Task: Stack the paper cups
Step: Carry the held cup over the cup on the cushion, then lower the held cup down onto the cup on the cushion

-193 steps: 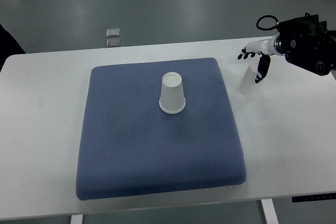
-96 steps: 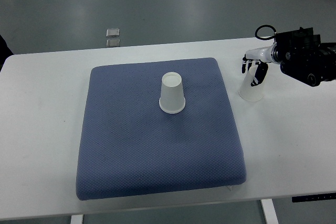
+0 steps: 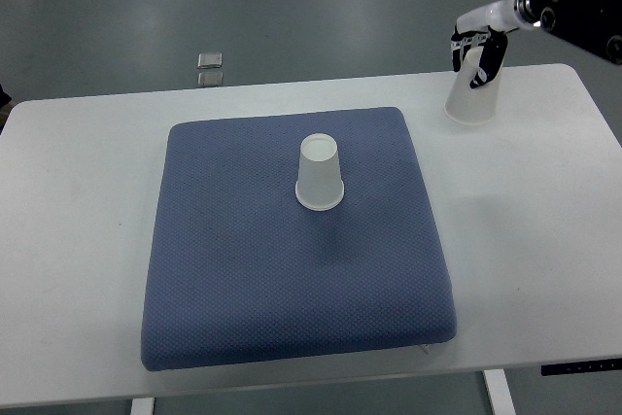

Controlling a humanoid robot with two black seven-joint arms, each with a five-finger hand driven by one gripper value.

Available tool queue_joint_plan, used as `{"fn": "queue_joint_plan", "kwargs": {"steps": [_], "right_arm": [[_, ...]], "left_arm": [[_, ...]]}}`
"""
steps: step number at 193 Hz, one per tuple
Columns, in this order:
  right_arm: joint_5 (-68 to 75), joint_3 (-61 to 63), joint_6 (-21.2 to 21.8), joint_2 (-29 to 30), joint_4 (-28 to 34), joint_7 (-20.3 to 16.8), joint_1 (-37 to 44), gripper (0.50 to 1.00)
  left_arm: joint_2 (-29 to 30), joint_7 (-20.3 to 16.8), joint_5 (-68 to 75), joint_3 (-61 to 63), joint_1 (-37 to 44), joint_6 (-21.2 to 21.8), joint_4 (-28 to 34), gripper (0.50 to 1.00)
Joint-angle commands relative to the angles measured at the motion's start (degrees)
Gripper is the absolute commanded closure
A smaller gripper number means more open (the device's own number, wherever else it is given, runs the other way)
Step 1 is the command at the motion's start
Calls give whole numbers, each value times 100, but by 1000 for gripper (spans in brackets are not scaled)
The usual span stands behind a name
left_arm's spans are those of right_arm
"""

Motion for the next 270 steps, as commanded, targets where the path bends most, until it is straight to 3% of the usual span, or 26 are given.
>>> {"fn": "queue_joint_plan", "kwargs": {"steps": [1,27,86,129,178,270], "right_arm": [[18,-8,385,-176,475,-6,903,916],[36,-25,385,-255,1002,-41,1527,912],[80,36,385,-194,1583,-67,2002,912],[555,150,385,764,1521,-58,1958,912],[1003,265,14,1704,1302,-58,1782,912],[722,186,-135,2003,1091,-58,1097,912]], "left_arm": [[0,0,0,6,0,-7,-12,500],[0,0,9,6,0,-7,-12,500],[0,0,0,-3,0,-7,-3,500],[0,0,0,-21,0,-7,-3,500],[0,0,-9,-38,0,2,32,500],[0,0,-9,-56,17,2,58,500]]}}
